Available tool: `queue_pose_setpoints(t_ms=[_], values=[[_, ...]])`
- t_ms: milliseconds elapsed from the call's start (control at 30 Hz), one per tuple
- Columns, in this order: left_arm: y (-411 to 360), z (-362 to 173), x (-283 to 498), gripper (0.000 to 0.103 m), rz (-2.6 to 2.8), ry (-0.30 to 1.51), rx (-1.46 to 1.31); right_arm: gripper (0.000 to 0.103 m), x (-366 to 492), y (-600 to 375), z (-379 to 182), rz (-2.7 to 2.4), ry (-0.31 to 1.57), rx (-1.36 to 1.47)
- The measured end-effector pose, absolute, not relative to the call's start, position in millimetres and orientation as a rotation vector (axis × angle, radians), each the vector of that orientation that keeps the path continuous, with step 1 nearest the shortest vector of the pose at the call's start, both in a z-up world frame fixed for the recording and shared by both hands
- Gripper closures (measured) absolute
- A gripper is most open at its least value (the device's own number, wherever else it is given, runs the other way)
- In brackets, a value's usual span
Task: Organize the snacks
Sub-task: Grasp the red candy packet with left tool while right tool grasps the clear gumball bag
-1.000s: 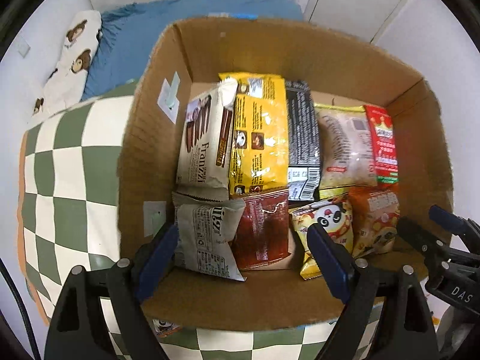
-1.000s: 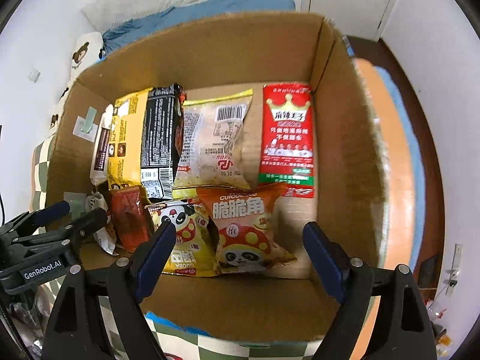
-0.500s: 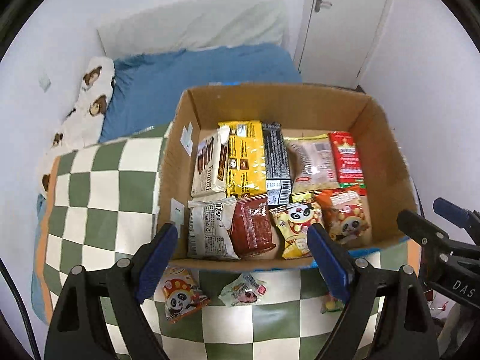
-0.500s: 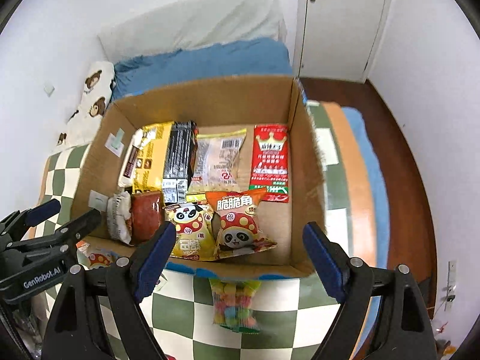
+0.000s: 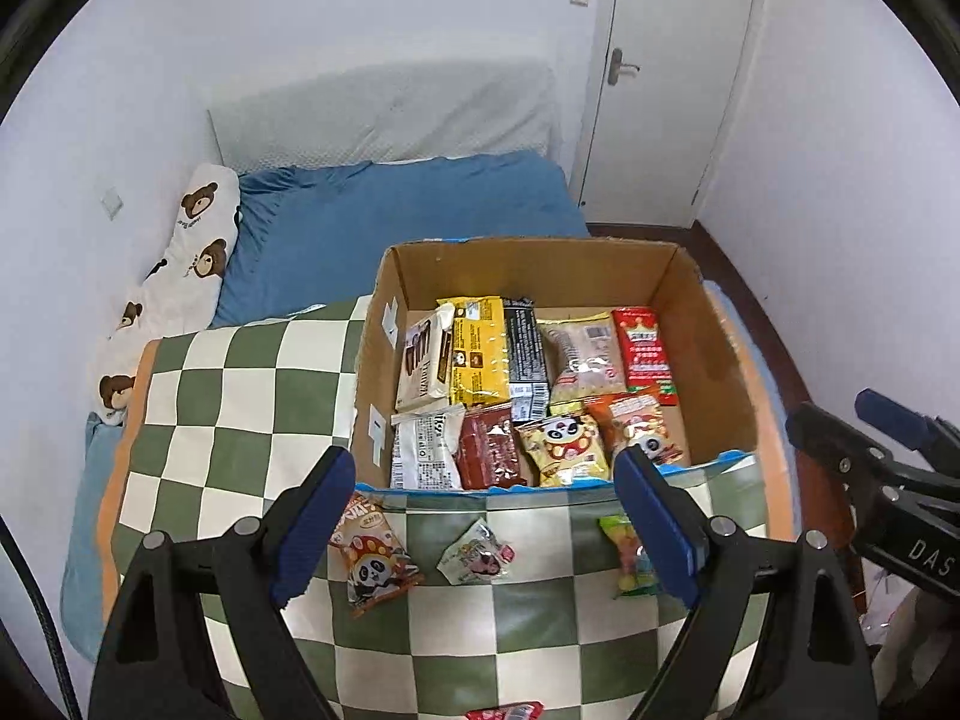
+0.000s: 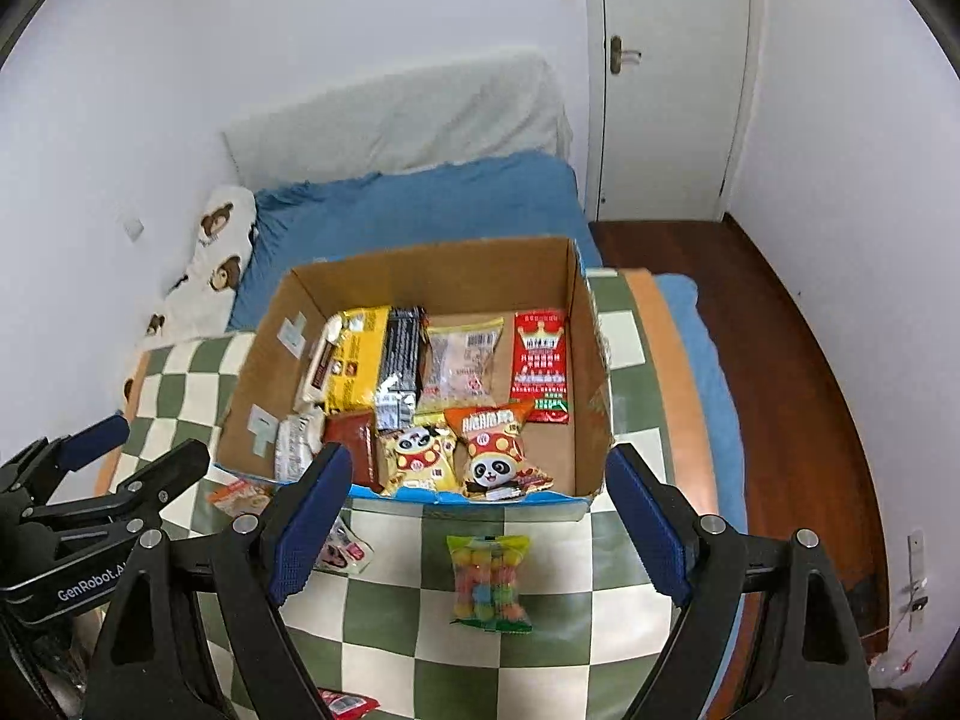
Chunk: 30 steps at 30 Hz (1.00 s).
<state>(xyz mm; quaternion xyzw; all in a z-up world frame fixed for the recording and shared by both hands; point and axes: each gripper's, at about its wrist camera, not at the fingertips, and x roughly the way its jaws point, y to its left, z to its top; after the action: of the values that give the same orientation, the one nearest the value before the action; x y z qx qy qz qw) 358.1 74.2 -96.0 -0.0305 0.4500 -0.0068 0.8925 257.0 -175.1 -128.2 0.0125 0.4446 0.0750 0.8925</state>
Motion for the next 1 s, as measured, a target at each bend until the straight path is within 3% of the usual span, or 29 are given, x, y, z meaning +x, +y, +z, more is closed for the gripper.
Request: queue_pose_setpoints(t_ms=[200, 533, 767, 833, 867, 900, 1000], values=[[73, -115, 344, 0.015, -0.018, 0.990, -0.066, 0.014, 238, -177, -125, 0.176, 0.941, 0.061], [55, -280, 268, 0.015, -0.199, 1.493, 0.102, 0.014, 193, -207, -241, 0.160, 1.265, 0.163], [32, -345, 244, 0.015, -0.317, 1.624, 0.197, 0.014, 178, -222, -282, 0.126, 1.355, 0.156], [27, -360, 247, 0.022, -0.313, 1.631, 0.194, 0.014, 181, -222, -288, 0.117, 1.368, 0.139], [26, -366, 249, 0.041, -0.308, 1.636, 0.178, 0.014, 187, -221, -290, 0.119, 1.372, 0.137], [27, -370, 251, 0.051, -0.288, 1.638, 0.168, 0.014, 191, -220, -293, 0.121, 1.377, 0.138], [36, -372, 263, 0.053, -0.235, 1.625, 0.065, 0.014, 210, -212, -299, 0.128, 1.376, 0.122]])
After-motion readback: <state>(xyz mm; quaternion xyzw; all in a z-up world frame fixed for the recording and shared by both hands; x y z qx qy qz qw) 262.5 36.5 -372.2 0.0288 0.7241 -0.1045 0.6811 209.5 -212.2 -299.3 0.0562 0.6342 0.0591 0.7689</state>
